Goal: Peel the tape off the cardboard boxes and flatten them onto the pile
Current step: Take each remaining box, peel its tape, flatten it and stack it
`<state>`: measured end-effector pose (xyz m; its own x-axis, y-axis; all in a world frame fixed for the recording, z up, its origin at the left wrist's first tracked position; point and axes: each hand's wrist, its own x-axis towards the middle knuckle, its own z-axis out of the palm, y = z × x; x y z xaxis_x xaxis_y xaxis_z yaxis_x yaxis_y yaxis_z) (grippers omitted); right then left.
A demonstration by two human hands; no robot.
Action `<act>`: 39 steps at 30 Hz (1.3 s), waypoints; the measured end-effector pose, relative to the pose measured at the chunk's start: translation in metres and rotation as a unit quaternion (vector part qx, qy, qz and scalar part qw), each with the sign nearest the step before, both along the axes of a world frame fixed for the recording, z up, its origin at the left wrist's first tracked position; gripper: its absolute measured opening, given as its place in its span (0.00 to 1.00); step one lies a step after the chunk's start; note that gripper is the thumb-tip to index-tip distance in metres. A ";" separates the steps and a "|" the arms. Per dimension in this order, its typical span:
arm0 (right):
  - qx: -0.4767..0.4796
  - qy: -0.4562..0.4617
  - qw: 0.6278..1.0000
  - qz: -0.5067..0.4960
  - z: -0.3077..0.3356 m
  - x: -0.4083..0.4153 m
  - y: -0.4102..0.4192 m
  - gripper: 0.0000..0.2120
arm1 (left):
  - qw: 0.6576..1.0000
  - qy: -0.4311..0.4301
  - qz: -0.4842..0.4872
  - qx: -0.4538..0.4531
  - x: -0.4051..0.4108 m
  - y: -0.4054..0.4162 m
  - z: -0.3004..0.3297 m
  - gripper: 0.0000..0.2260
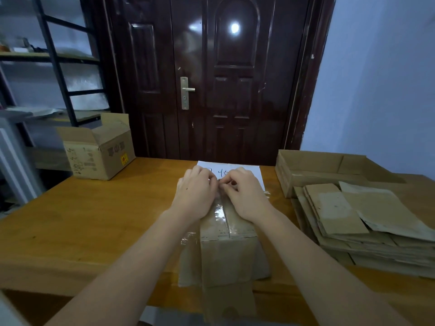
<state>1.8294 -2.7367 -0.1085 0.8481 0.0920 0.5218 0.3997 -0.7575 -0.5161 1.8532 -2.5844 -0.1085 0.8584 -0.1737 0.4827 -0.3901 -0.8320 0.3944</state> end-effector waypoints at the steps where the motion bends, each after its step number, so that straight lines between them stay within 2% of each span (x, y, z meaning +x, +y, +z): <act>1: 0.010 0.006 1.000 -0.002 -0.001 -0.001 0.000 0.04 | 1.000 -0.014 -0.003 -0.005 -0.003 0.002 0.000 0.13; 4: 0.019 0.018 1.000 -0.012 -0.002 -0.002 -0.003 0.07 | 0.998 -0.042 -0.033 0.014 -0.013 0.009 0.000 0.12; 8: 0.024 0.027 0.999 -0.018 0.001 -0.004 -0.004 0.09 | 0.997 0.070 -0.045 -0.011 -0.021 0.013 -0.001 0.07; 13: -0.033 0.056 0.998 0.015 0.007 -0.014 -0.014 0.09 | 0.995 0.077 -0.054 -0.015 -0.026 0.011 0.004 0.06; 16: 0.018 0.051 0.998 0.008 0.006 -0.021 -0.014 0.07 | 0.997 0.054 -0.051 -0.010 -0.028 0.012 0.006 0.07; 19: 0.027 0.028 0.999 0.011 0.005 -0.027 -0.011 0.06 | 0.996 0.048 -0.061 0.049 -0.032 0.015 0.012 0.13; 22: -0.030 0.025 0.999 0.008 0.006 -0.025 -0.011 0.07 | 0.994 0.038 -0.051 0.091 -0.037 0.016 0.012 0.11; 26: -0.094 0.079 0.992 0.031 0.015 -0.030 -0.012 0.10 | 0.992 -0.023 -0.027 0.120 -0.041 0.015 0.006 0.13; 29: -0.047 0.069 0.996 0.044 0.016 -0.038 -0.009 0.12 | 0.993 -0.035 -0.028 0.112 -0.045 0.016 0.004 0.14; 33: -0.062 0.049 0.997 0.022 0.015 -0.040 -0.005 0.02 | 0.992 -0.028 -0.042 0.116 -0.052 0.021 0.008 0.12; 36: -0.064 0.038 0.997 0.037 0.013 -0.039 -0.008 0.05 | 0.995 0.018 -0.077 0.054 -0.059 0.025 0.007 0.09; 39: -0.049 0.022 0.998 0.034 0.013 -0.042 -0.008 0.03 | 0.996 0.013 -0.063 0.062 -0.063 0.024 0.003 0.09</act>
